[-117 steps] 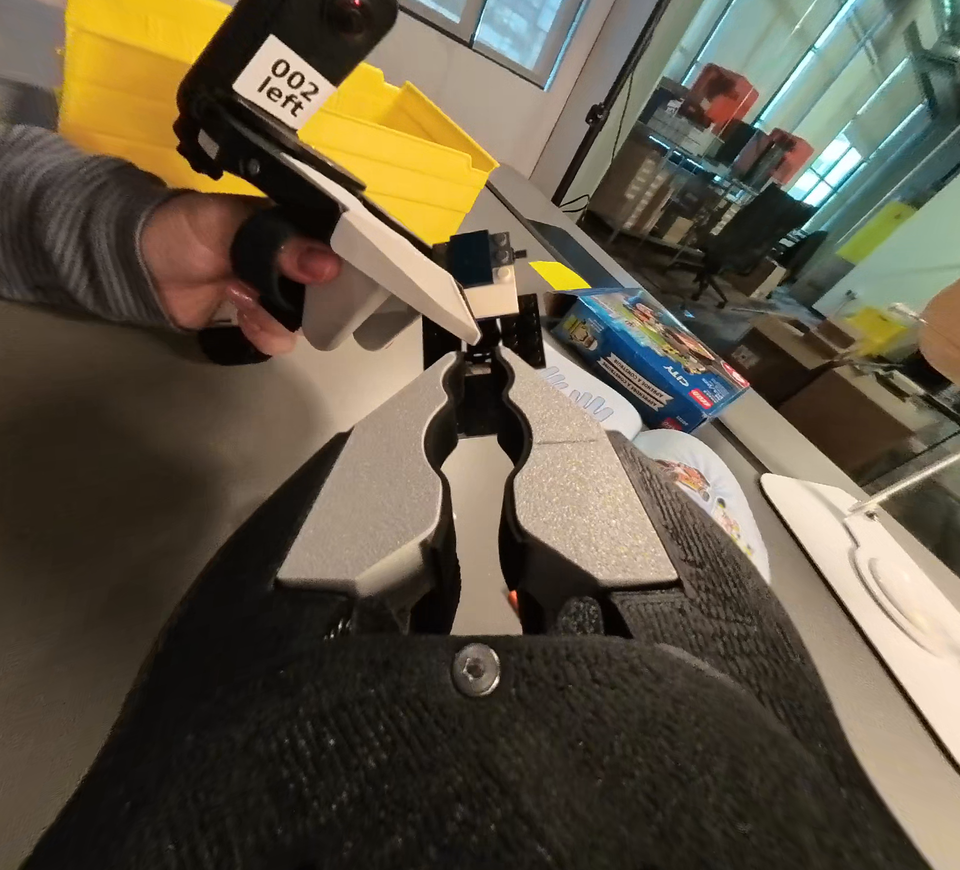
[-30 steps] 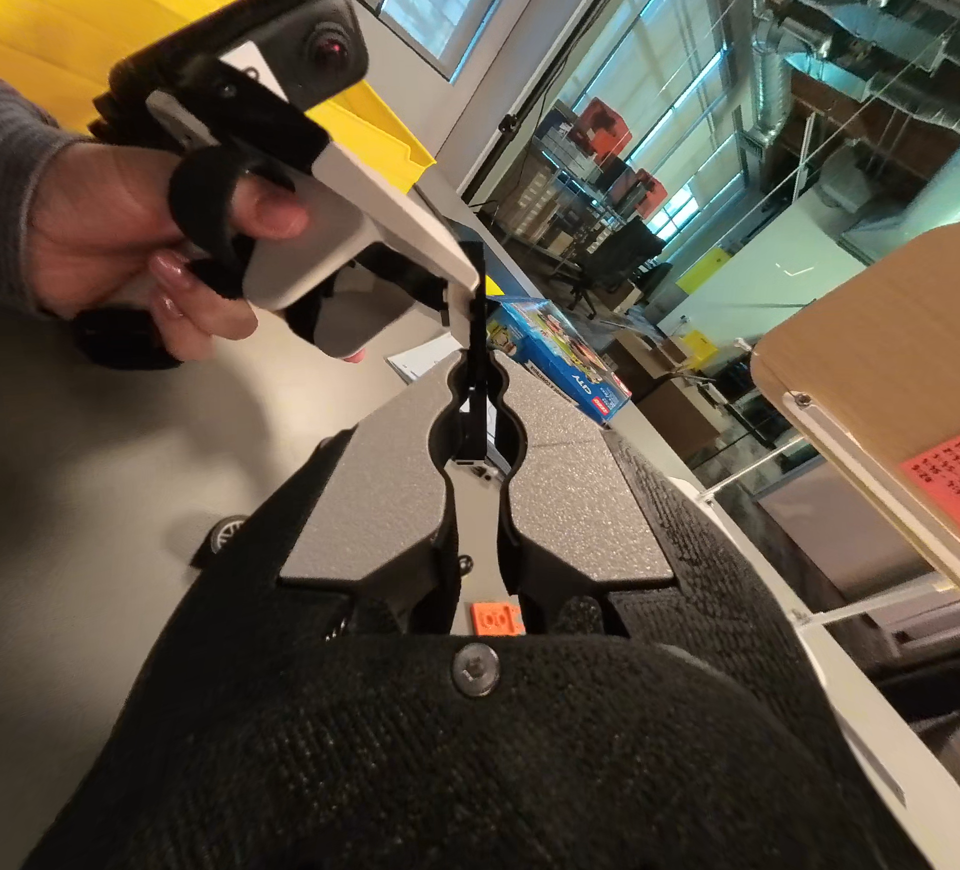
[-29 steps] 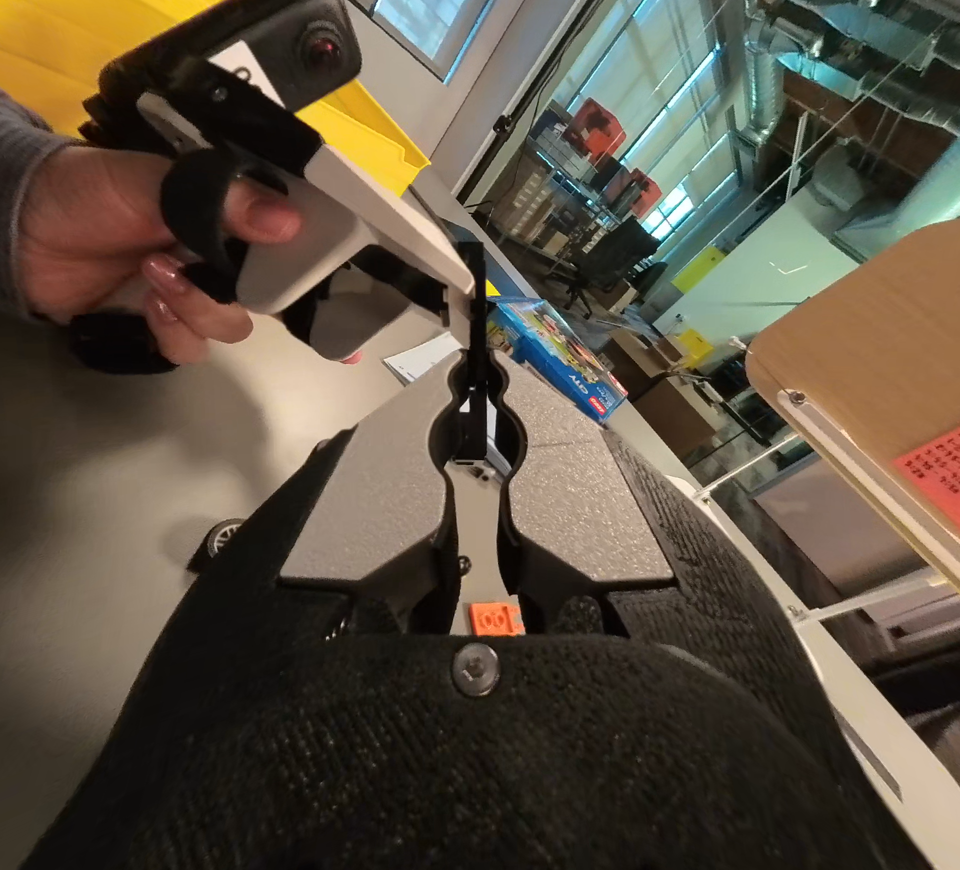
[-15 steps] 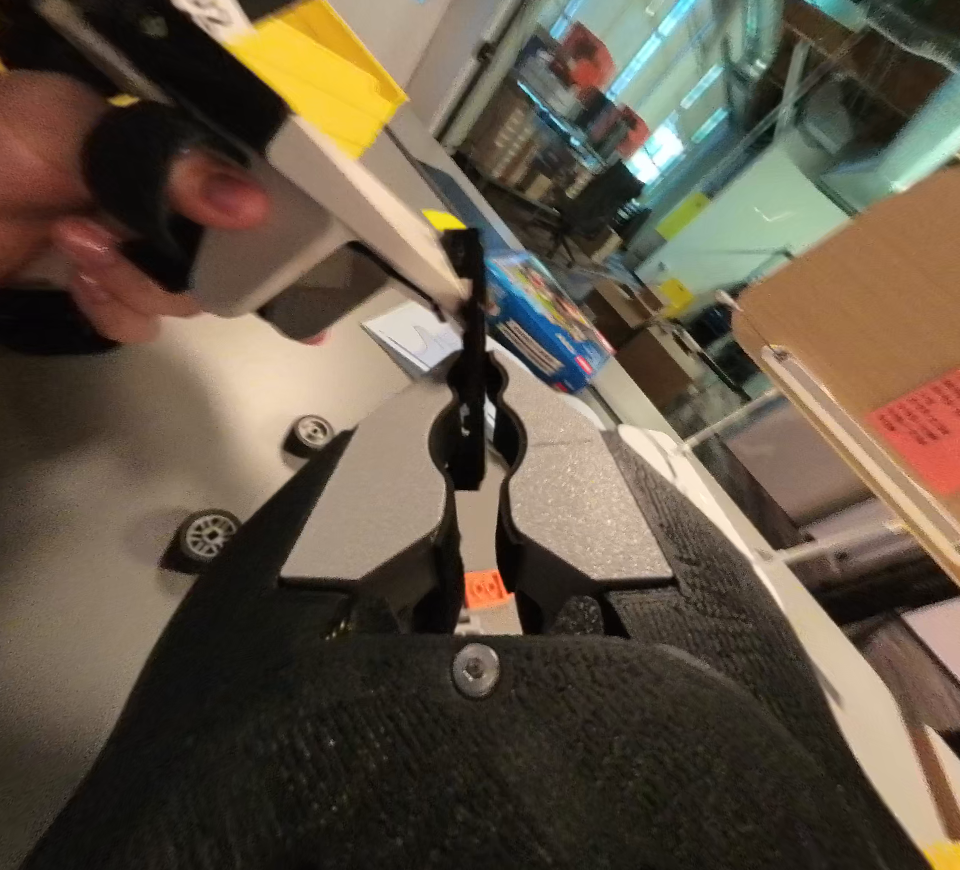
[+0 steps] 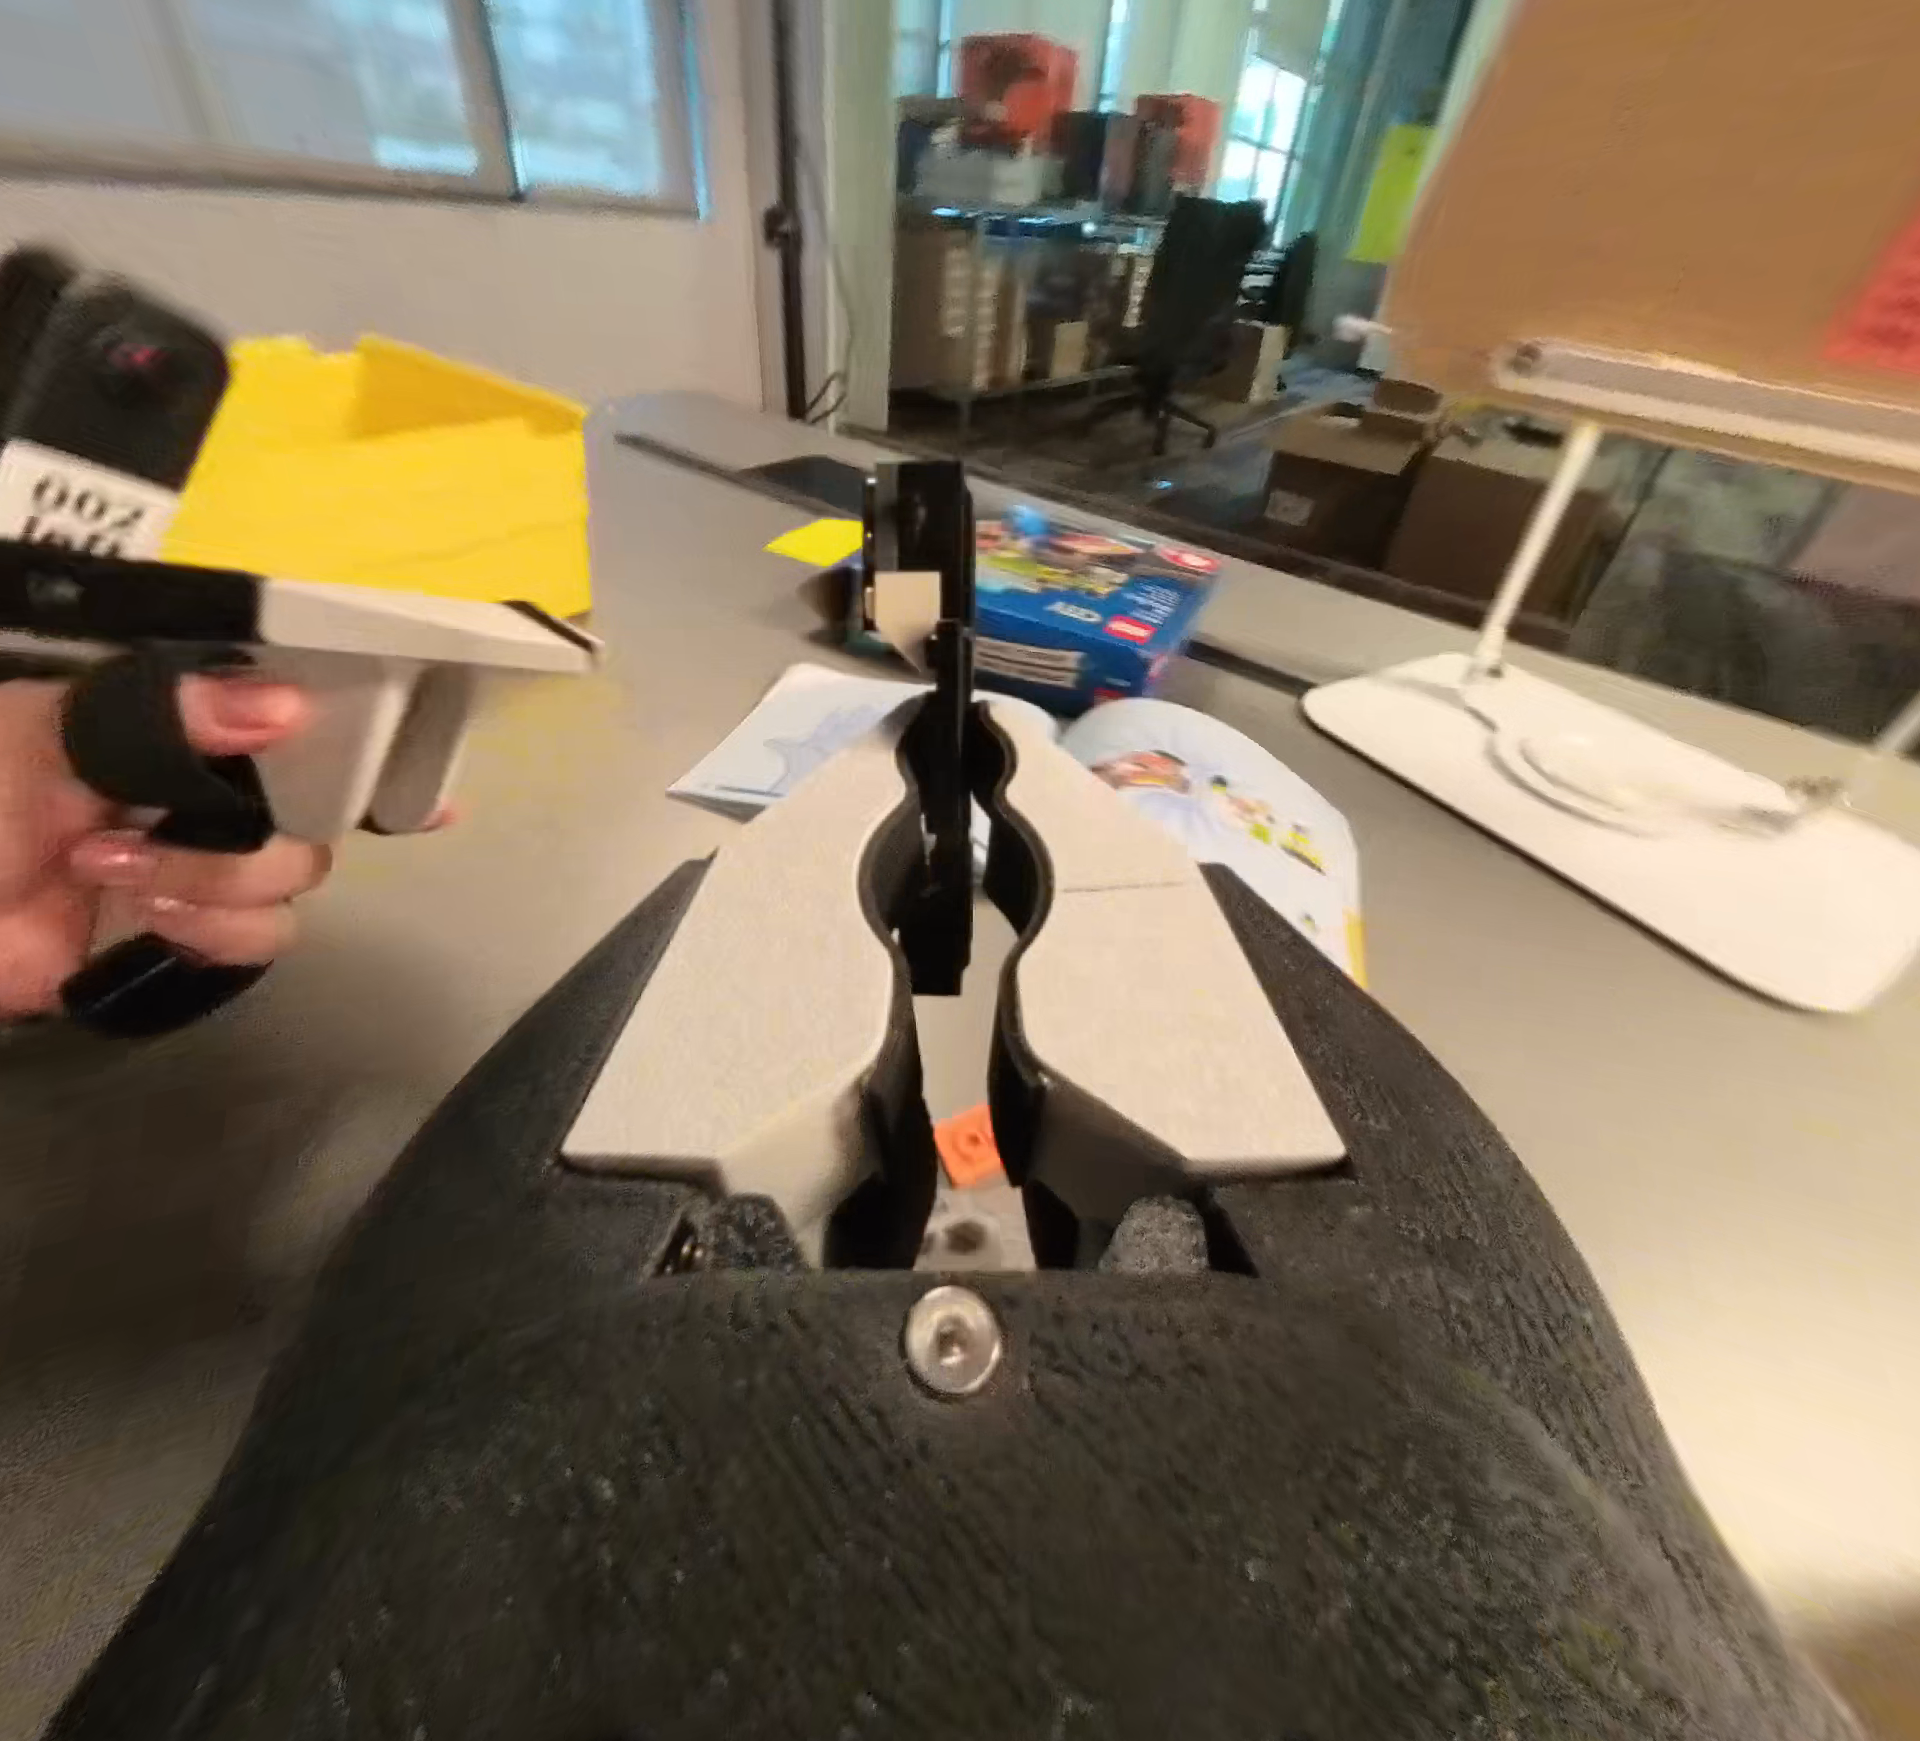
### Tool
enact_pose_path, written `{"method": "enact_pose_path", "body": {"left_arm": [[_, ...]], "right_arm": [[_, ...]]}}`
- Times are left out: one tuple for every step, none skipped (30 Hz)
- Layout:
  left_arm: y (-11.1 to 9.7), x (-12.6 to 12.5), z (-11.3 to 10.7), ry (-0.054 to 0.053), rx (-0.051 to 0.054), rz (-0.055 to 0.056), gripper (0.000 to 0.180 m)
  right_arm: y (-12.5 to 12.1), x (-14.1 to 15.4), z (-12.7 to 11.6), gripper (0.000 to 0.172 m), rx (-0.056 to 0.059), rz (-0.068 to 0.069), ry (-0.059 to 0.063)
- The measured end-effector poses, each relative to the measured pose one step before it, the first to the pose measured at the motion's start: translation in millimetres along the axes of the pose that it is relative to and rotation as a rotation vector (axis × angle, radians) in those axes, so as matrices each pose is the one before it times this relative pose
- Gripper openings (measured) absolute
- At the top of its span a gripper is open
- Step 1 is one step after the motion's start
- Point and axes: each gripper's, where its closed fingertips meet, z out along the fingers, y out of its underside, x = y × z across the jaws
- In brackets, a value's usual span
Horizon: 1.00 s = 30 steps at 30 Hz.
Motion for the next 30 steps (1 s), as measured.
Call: {"method": "enact_pose_path", "body": {"left_arm": [[-6.31, -2.48, -3.42, -0.0147, 0.0310, 0.0040, 0.000], [-2.41, 3.77, 0.75, 0.0112, 0.0052, 0.0177, 0.000], [-0.30, 6.10, 3.21, 0.0203, 0.0007, 0.0214, 0.000], [2.86, 5.37, 4.26, 0.0140, -0.0083, 0.0273, 0.000], [6.59, 3.11, 4.27, -0.0004, -0.0246, 0.0363, 0.001], [7.72, 1.59, 4.08, -0.0084, -0.0318, 0.0346, 0.012], [6.54, 1.18, 3.42, -0.0066, -0.0285, 0.0221, 0.024], [4.16, 0.96, 2.70, -0.0030, -0.0188, 0.0118, 0.032], [1.89, 0.43, 1.79, -0.0030, -0.0071, 0.0055, 0.039], [-0.03, -0.64, 0.85, -0.0058, 0.0050, -0.0036, 0.046], [-1.01, -1.27, 0.19, -0.0042, 0.0122, -0.0145, 0.050], [-1.11, -1.81, -0.32, -0.0021, 0.0120, -0.0227, 0.050], [-1.29, -2.18, -0.55, -0.0017, 0.0118, -0.0257, 0.050], [-1.76, -0.93, -1.00, 0.0070, 0.0139, -0.0228, 0.045], [-2.37, -0.17, -1.36, 0.0090, 0.0177, -0.0158, 0.040], [-2.10, -0.42, -1.21, 0.0034, 0.0142, -0.0088, 0.037], [-1.44, 0.58, -0.99, 0.0061, 0.0088, -0.0023, 0.035], [-0.36, 0.89, -0.37, 0.0056, 0.0019, 0.0014, 0.034], [0.71, 1.65, 0.24, 0.0093, -0.0039, 0.0019, 0.034], [0.92, 1.82, 0.65, 0.0102, -0.0035, 0.0001, 0.035], [1.45, 0.70, 0.70, 0.0025, -0.0050, 0.0017, 0.037], [1.91, -0.04, 0.96, -0.0031, -0.0086, 0.0037, 0.040], [1.56, -0.25, 0.90, -0.0045, -0.0081, 0.0036, 0.042], [1.19, 0.31, 0.72, -0.0023, -0.0054, 0.0050, 0.043], [1.03, 0.35, 0.51, -0.0012, -0.0046, 0.0040, 0.043], [0.62, 0.39, 0.42, -0.0005, -0.0019, 0.0023, 0.043], [0.28, 0.27, -0.02, 0.0000, -0.0007, 0.0006, 0.043], [-0.89, 0.77, -0.52, 0.0049, 0.0074, -0.0022, 0.040], [-0.25, -0.60, -0.31, -0.0030, 0.0029, -0.0057, 0.040], [0.47, -1.17, 0.10, -0.0072, -0.0077, -0.0063, 0.040]], "right_arm": [[1.84, 8.02, -4.53, 0.003, 0.0025, 0.0318, 0.0059], [3.65, 2.50, -2.06, 0.003, -0.0096, -0.0031, 0.0035], [2.67, -1.40, 1.14, 0.003, -0.0113, -0.0093, -0.0080], [1.50, -3.87, 3.13, 0.003, -0.0074, 0.0021, -0.0199], [1.75, -4.46, 3.14, 0.003, -0.0074, 0.0070, -0.0199], [3.13, -4.32, 2.82, 0.003, -0.0150, -0.0049, -0.0149], [2.73, -3.71, 1.95, 0.003, -0.0110, -0.0193, -0.0054], [1.98, -3.65, 1.82, 0.003, -0.0074, -0.0242, -0.0017], [1.36, -2.98, 1.67, 0.003, -0.0072, -0.0282, 0.0052], [0.72, -3.89, 1.74, 0.003, -0.0062, -0.0347, 0.0024], [0.08, -4.76, 1.61, 0.003, -0.0028, -0.0357, -0.0014], [-0.77, -5.72, 1.42, 0.003, 0.0017, -0.0328, -0.0052], [-0.85, -6.85, 1.45, 0.003, 0.0018, -0.0287, -0.0128], [-0.83, -6.54, 1.58, 0.003, 0.0019, -0.0218, -0.0139], [-0.58, -5.31, 1.56, 0.003, 0.0002, -0.0149, -0.0111], [-0.77, -4.15, 1.25, 0.003, 0.0012, -0.0094, -0.0098], [-0.73, -2.82, 0.84, 0.003, 0.0015, -0.0083, -0.0063], [-0.10, -1.48, 0.70, 0.003, -0.0012, -0.0119, -0.0003], [0.61, -0.99, 0.50, 0.003, -0.0045, -0.0149, 0.0022], [0.54, -0.42, 0.34, 0.003, -0.0039, -0.0136, 0.0042], [0.43, -0.62, 0.31, 0.003, -0.0039, -0.0093, 0.0024], [0.02, -1.04, 0.27, 0.003, -0.0018, -0.0073, -0.0011], [-0.46, -1.13, 0.24, 0.003, -0.0006, -0.0113, 0.0000], [-0.55, -1.13, 0.17, 0.003, -0.0009, -0.0173, 0.0030], [-0.79, -1.79, 0.20, 0.003, -0.0003, -0.0166, 0.0006], [-0.95, -1.84, 0.35, 0.003, 0.0005, -0.0121, 0.0003], [-0.41, -0.54, 0.42, 0.003, -0.0012, -0.0062, 0.0066], [-0.39, 0.16, 0.48, 0.003, -0.0008, -0.0045, 0.0038], [0.61, 0.44, 0.46, 0.003, -0.0047, 0.0002, 0.0020], [1.36, 0.77, 0.49, 0.003, -0.0076, 0.0032, 0.0051]]}}
